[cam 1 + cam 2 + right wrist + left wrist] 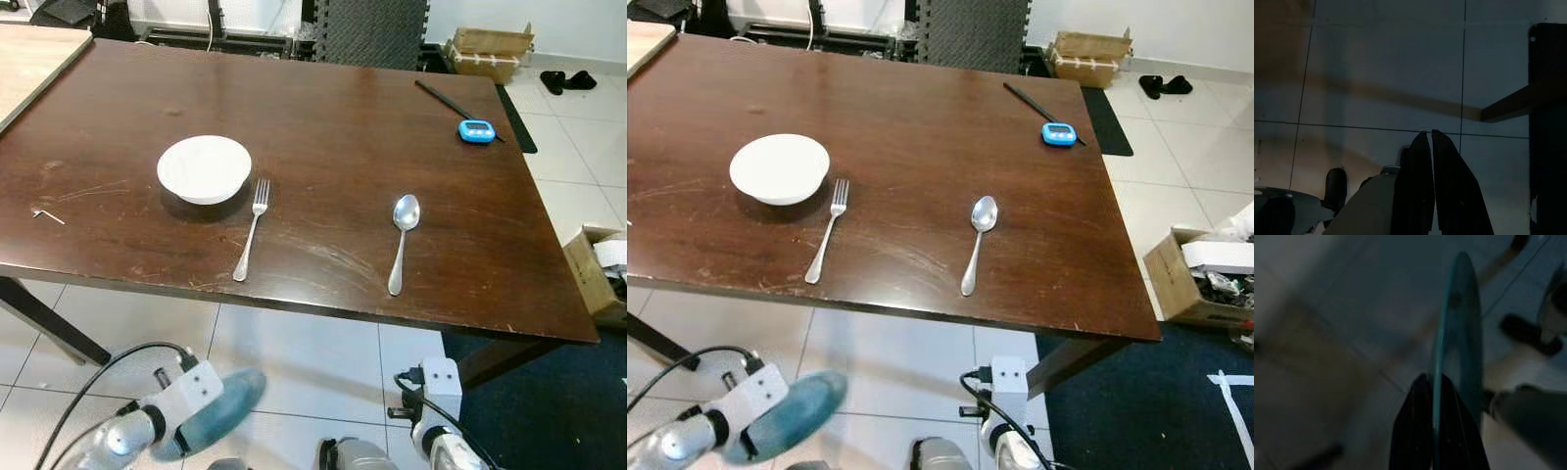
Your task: Setting the table
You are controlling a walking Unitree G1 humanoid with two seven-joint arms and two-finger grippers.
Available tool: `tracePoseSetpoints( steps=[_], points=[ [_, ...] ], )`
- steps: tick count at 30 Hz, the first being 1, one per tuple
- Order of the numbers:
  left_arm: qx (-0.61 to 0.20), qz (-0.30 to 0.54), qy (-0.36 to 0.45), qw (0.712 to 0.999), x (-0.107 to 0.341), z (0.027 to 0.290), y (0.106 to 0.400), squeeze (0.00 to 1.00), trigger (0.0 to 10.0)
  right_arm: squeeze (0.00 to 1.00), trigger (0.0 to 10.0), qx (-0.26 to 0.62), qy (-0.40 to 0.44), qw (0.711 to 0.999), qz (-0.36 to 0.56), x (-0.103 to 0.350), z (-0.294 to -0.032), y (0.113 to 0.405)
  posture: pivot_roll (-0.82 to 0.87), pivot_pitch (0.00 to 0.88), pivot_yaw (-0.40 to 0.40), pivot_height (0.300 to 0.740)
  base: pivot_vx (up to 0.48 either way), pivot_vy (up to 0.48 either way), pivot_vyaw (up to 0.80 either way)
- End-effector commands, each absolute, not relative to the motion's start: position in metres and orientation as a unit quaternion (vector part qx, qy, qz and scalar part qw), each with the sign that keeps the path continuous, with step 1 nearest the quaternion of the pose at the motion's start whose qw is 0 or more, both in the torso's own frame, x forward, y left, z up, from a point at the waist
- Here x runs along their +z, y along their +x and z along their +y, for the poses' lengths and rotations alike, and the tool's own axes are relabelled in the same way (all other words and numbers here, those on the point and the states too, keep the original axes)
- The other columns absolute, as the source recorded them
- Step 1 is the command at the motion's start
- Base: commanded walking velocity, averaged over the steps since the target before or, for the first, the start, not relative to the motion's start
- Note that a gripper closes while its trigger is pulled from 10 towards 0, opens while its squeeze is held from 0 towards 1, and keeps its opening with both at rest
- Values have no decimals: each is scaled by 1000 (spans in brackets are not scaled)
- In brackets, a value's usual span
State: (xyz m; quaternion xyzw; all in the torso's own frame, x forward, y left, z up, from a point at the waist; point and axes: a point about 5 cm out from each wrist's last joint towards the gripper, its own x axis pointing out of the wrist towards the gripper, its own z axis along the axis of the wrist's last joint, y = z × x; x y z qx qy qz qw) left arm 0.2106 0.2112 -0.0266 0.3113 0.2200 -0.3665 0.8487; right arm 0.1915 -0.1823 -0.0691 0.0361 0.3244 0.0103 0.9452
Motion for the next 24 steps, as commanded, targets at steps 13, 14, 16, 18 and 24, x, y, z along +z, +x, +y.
tracePoseSetpoints(
  steps=[13,14,16,18,24],
  points=[
    [-449,64,338,824,24,201,227,0,10000,0,10000,14,36,946,323,-70,-183,187,56,71,8,740,0,0,0],
    [-459,54,337,820,28,198,227,0,10000,0,10000,14,37,946,322,-70,-183,187,54,73,9,740,0,0,0],
    [-469,47,337,815,31,195,228,0,10000,0,10000,14,37,946,322,-71,-182,186,54,73,9,740,0,0,0],
    [-498,22,331,801,44,187,229,0,10000,0,10000,14,37,945,323,-71,-182,186,54,73,9,740,0,0,0],
    [-538,-12,334,774,63,178,228,0,10000,0,10000,14,37,946,323,-71,-182,186,54,72,9,740,0,0,0]
  ],
)
